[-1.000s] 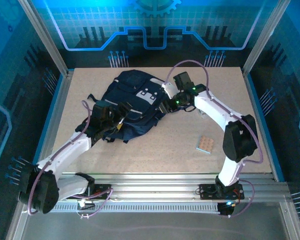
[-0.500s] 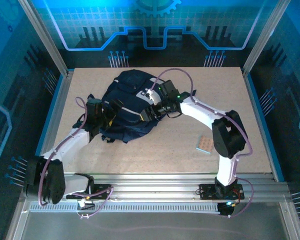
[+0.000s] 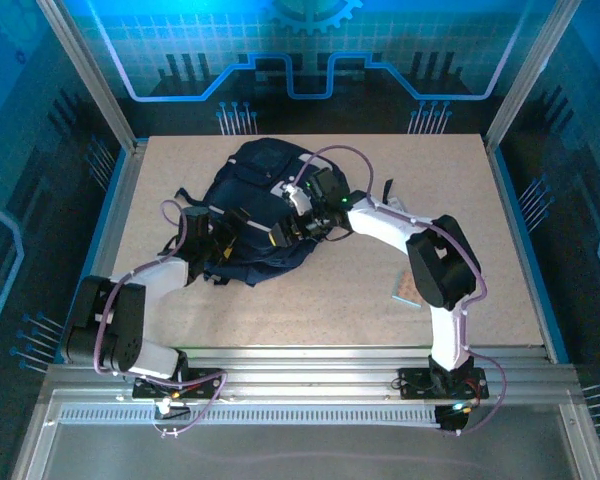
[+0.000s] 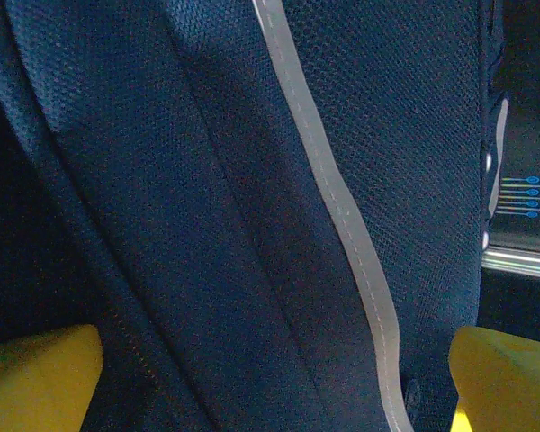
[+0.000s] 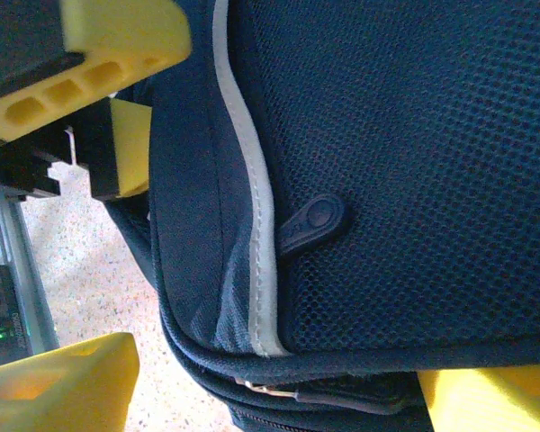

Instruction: Pack books, pencil case, and school supplies into a backpack

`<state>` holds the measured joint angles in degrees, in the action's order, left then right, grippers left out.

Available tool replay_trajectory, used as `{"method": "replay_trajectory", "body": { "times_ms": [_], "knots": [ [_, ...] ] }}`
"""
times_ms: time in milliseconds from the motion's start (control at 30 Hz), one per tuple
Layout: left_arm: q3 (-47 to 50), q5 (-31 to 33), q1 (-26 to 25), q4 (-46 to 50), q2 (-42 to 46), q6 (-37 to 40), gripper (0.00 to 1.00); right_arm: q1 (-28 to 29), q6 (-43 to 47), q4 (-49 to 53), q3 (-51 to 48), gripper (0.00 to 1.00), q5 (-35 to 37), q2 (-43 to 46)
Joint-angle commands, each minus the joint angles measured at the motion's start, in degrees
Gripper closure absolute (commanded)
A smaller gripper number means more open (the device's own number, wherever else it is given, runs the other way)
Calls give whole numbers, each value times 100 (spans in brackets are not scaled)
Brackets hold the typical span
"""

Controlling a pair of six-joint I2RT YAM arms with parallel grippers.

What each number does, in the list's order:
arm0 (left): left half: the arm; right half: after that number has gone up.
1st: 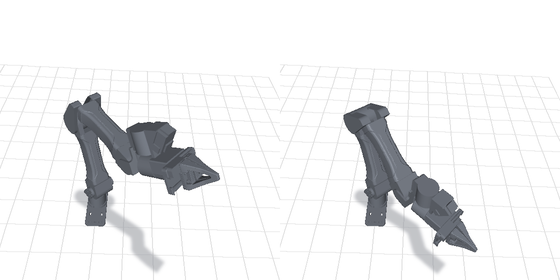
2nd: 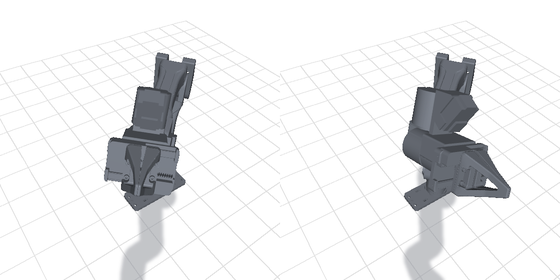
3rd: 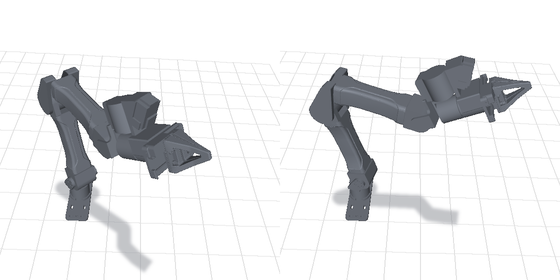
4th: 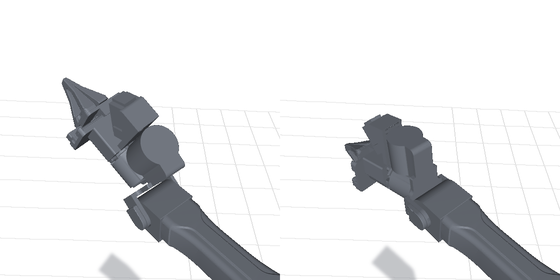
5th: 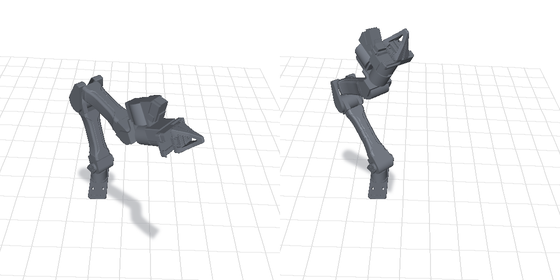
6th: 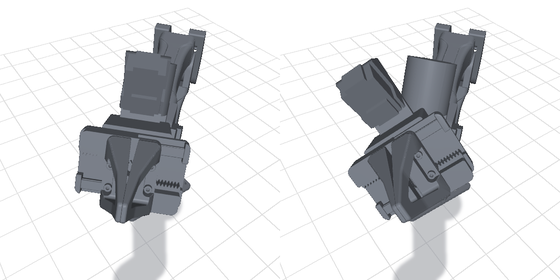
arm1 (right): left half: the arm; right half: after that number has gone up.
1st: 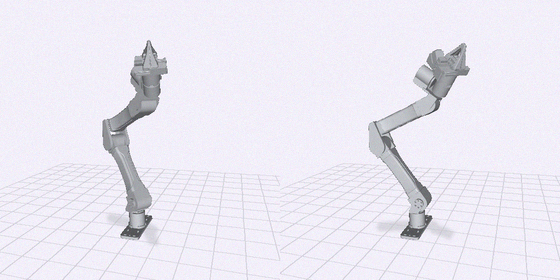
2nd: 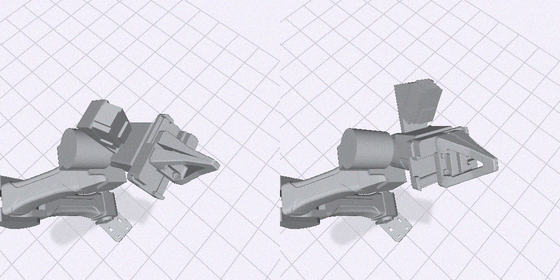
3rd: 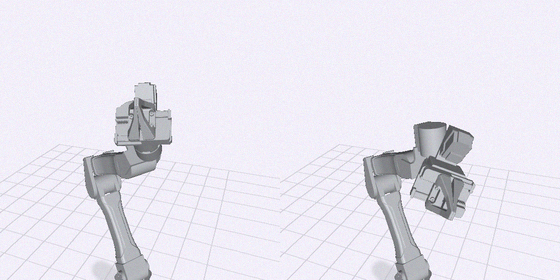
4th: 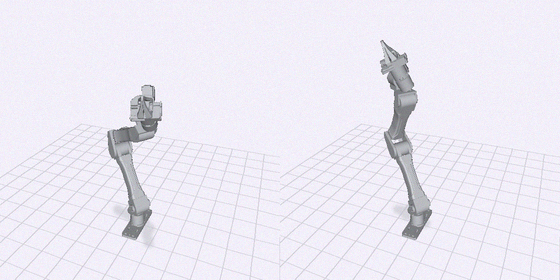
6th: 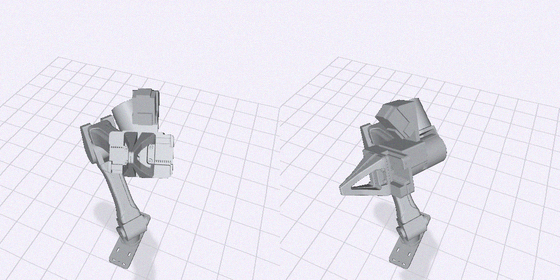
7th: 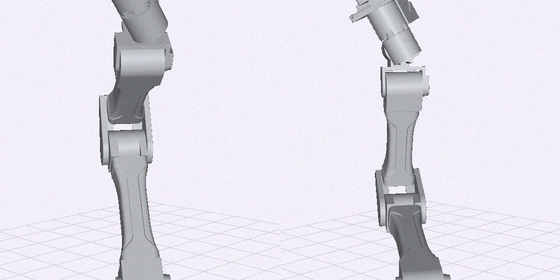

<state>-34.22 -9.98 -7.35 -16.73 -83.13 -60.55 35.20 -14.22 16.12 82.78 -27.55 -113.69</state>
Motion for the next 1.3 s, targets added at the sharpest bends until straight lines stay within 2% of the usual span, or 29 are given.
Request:
{"method": "replay_trajectory", "body": {
  "times_ms": [0,133,233,333,400,533,667,733,833,967,1067,1200,1267],
  "knots": [
    [30,-352,-169,-613,-298,-267,1,315,-236,-96,-334,19,-488,312],
    [-101,-268,-505,-960,-634,-453,1,491,-385,-23,-629,19,-785,805],
    [-278,-369,-637,-1306,-1003,-626,1,610,-335,225,-746,19,-747,1160],
    [-305,-462,-636,-1557,-1130,-743,1,579,-163,681,-773,19,-99,1412],
    [-354,-456,-636,-1264,-993,-569,1,476,-116,945,-741,19,466,1522],
    [-612,-306,-649,81,-429,321,1,189,-286,1119,-674,21,1591,1675],
    [-997,294,-860,1692,256,1560,2,-214,-852,1066,-500,24,2412,1558],
    [-1198,619,-1076,2267,491,2186,6,-387,-1047,946,-373,27,2413,1378],
    [-1427,824,-1384,2829,640,2997,16,-591,-1380,806,-56,43,2214,981],
    [-1797,793,-1668,3293,437,3749,25,-648,-1622,591,329,60,2112,458],
    [-2168,795,-1930,3555,75,4237,32,-661,-1811,554,641,60,2023,62],
    [-2641,948,-2177,3862,-560,4639,35,-682,-2024,526,949,61,1885,-347],
    [-2884,895,-2226,3919,-868,4690,36,-681,-2091,493,1001,64,1846,-440]
  ]
}}
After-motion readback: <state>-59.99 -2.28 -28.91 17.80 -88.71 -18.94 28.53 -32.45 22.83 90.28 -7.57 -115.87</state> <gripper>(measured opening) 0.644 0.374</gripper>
